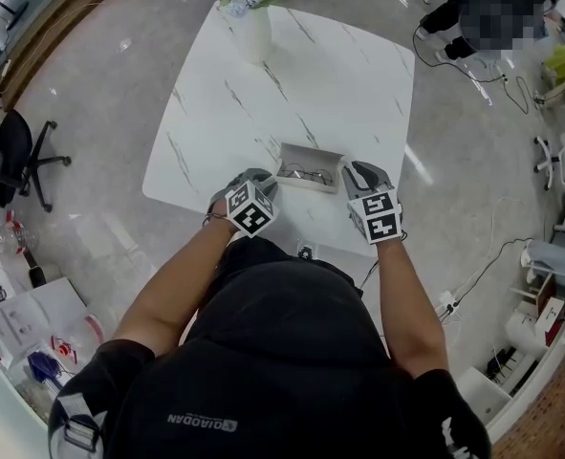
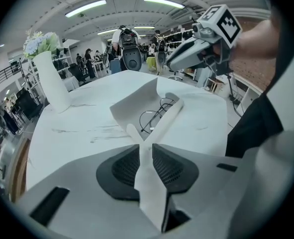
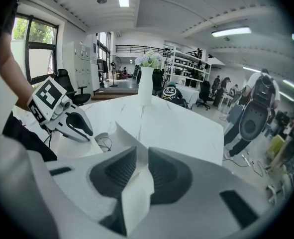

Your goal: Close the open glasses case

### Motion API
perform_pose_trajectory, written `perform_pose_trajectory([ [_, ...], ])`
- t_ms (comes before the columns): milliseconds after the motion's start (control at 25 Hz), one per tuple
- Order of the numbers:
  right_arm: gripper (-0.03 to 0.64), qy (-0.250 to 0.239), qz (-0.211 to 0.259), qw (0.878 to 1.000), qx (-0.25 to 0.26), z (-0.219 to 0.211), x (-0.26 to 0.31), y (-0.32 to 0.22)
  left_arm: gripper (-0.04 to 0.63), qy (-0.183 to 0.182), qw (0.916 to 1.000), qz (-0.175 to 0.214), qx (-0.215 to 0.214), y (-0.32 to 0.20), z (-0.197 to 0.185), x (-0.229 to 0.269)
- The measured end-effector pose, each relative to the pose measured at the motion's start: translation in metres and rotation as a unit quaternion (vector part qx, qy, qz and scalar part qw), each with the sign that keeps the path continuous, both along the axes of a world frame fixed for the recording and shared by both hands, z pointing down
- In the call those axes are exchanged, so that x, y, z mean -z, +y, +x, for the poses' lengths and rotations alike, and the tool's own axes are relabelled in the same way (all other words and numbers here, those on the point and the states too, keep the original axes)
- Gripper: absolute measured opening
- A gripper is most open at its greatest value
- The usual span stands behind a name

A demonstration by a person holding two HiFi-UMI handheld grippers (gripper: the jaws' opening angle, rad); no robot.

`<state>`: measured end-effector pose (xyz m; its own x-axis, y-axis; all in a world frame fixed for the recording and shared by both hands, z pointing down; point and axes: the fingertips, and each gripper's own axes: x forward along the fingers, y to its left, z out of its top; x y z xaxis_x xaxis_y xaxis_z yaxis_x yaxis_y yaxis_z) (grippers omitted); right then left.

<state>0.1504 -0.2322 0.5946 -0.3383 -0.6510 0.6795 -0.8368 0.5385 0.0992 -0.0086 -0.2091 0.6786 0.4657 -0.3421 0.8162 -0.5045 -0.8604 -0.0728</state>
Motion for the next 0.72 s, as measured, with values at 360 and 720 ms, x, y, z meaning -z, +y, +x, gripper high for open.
perform_pose_trajectory([
  [360,0.071,0.027,-0.022,0.999,0.007,0.006,-0.018,-0.005,0.084,-0.005,0.9999,-0.001,-0.010,0.001,0.005,-0.003],
  [720,0.071,0.080,-0.029,0.995,0.043,0.003,-0.028,-0.020,0.075,-0.007,0.9998,-0.004,-0.020,0.003,0.008,-0.006],
])
